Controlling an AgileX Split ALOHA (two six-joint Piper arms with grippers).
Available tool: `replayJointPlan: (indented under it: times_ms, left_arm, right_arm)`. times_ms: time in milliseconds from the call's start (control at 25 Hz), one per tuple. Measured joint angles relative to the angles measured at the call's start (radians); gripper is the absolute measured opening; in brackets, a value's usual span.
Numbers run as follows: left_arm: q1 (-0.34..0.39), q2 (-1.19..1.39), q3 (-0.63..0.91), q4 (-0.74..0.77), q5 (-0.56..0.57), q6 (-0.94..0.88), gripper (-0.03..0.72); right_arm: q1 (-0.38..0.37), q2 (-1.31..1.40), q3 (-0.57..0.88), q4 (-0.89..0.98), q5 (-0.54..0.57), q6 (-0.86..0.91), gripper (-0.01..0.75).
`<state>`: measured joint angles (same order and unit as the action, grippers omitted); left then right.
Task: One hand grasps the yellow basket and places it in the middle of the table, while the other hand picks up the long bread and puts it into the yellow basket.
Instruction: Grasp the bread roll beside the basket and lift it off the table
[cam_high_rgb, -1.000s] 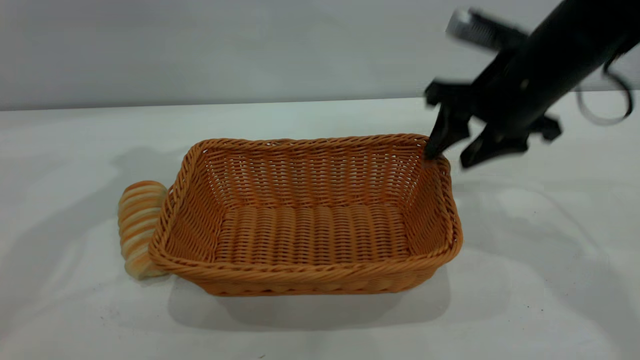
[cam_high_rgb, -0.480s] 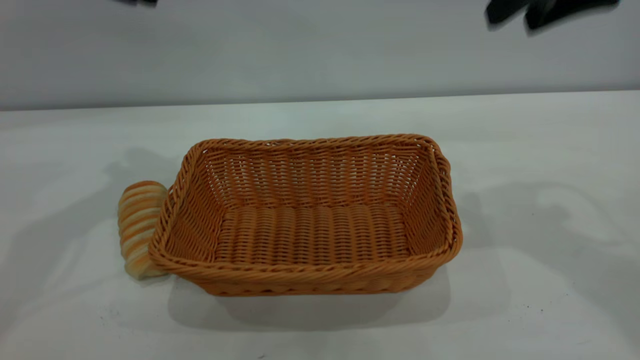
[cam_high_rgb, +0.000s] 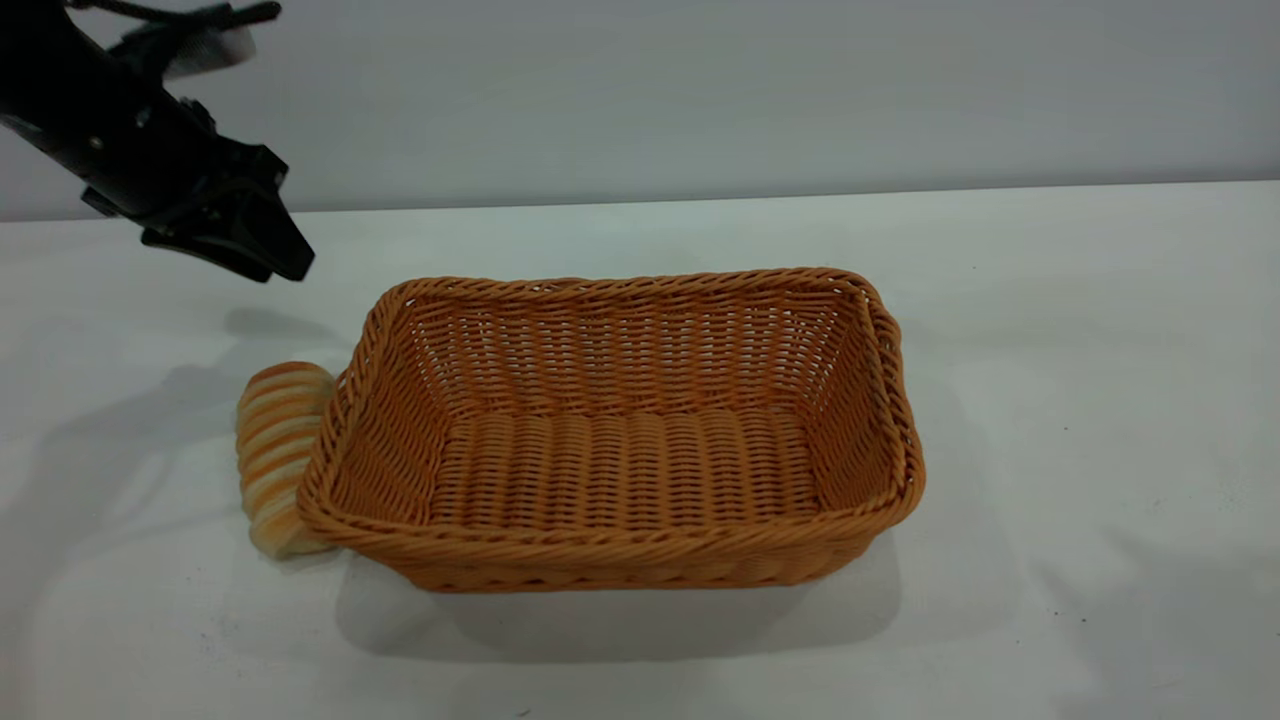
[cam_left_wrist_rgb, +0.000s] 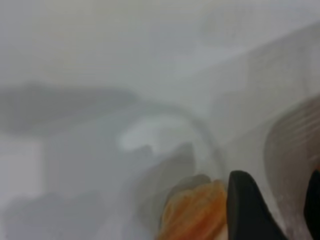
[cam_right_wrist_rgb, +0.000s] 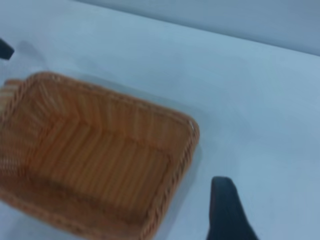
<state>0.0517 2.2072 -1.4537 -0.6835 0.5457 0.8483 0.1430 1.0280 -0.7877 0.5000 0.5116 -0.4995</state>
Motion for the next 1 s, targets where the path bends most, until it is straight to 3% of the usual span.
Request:
replayJointPlan:
  times_ms: [280,600,1000]
  left_arm:
    - [0.000,0.047,-0.011,0.014,0.026,-0.018,0.355]
    - [0.000,0.070,-0.011,0.192,0.062,-0.157,0.355]
    - [0.000,0.120,-0.019,0.198,0.054,-0.172,0.355]
  right_arm:
    - [0.000,-0.306,0.181,-0.072,0.114,0.051,0.427]
    - [0.000,-0.594,0.212,-0.288,0.360,0.259,0.423]
    - [0.000,-0.924,0.288,-0.327,0.519,0.424,0.419]
